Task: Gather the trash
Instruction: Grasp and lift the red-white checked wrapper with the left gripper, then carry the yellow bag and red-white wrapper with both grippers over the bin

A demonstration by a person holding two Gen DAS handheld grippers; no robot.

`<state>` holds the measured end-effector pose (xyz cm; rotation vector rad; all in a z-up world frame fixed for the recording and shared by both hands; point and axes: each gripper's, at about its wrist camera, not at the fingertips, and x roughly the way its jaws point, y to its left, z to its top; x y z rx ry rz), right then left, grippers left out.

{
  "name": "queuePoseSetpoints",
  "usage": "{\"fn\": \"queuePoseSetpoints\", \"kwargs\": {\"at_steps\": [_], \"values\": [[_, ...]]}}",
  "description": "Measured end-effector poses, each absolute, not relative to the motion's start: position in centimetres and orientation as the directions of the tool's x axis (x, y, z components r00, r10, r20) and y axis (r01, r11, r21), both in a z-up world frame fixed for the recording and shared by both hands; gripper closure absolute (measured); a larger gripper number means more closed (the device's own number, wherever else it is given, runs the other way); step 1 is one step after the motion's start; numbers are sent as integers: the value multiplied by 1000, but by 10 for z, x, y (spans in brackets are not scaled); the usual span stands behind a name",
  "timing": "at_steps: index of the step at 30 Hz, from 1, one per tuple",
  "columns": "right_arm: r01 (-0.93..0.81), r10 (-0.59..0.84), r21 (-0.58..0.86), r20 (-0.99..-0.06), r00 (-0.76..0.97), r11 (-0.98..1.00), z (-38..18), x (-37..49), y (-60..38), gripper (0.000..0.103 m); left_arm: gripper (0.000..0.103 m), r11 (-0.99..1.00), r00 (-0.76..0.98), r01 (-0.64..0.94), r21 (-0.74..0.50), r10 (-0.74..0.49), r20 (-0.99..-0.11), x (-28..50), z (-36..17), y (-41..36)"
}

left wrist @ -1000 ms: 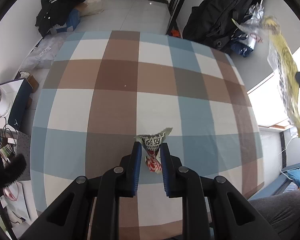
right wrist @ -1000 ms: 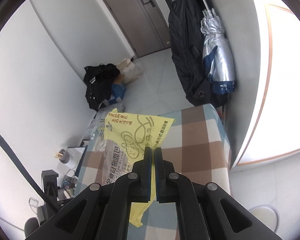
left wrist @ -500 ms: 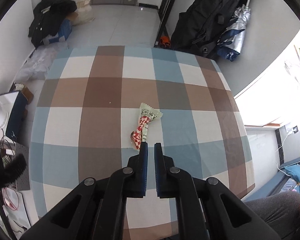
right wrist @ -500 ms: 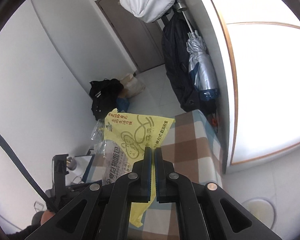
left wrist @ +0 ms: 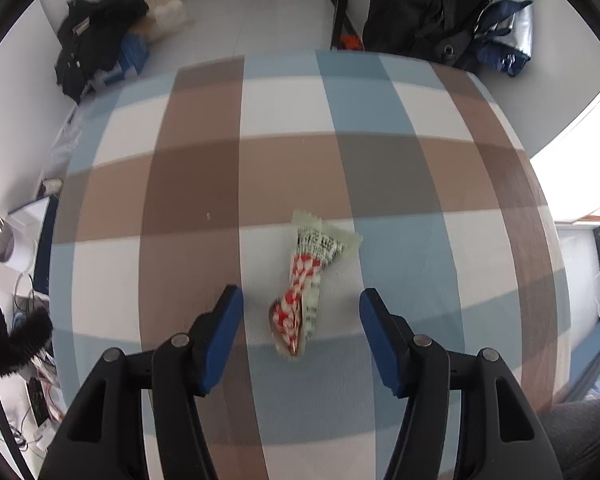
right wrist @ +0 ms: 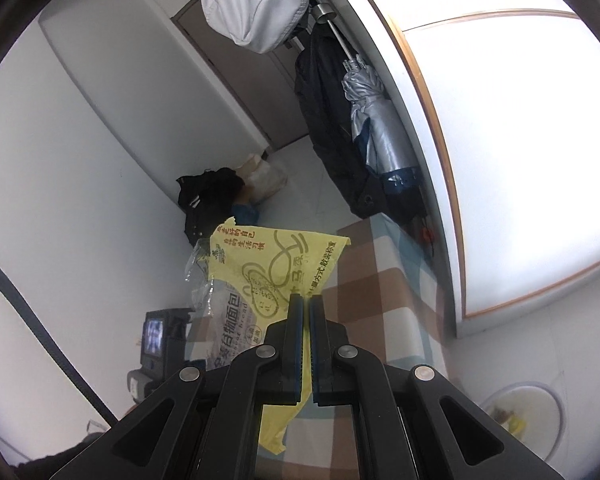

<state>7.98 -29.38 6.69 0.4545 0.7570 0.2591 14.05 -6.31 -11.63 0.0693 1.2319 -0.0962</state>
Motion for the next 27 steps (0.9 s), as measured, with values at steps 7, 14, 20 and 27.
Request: {"fn": "queuePoseSetpoints", "kwargs": {"at_steps": [7, 14, 20, 27], "values": [[-67, 385, 485, -595, 706, 872, 68, 79, -296, 101, 96, 991, 306, 131, -5, -45, -951, 146, -118, -63], [-83, 402, 516, -547, 734, 853, 89, 56, -309, 101, 97, 979, 342, 189, -71, -134, -930, 133, -88, -82], [-31, 338, 515, -513, 789, 856, 114, 17, -350, 101, 97, 929, 362, 333, -161, -283, -888, 118, -46, -142], [116, 160, 489, -486, 859, 865, 129, -24, -426, 101, 96, 805, 269, 513, -298, -480, -835, 100, -16, -243]]}}
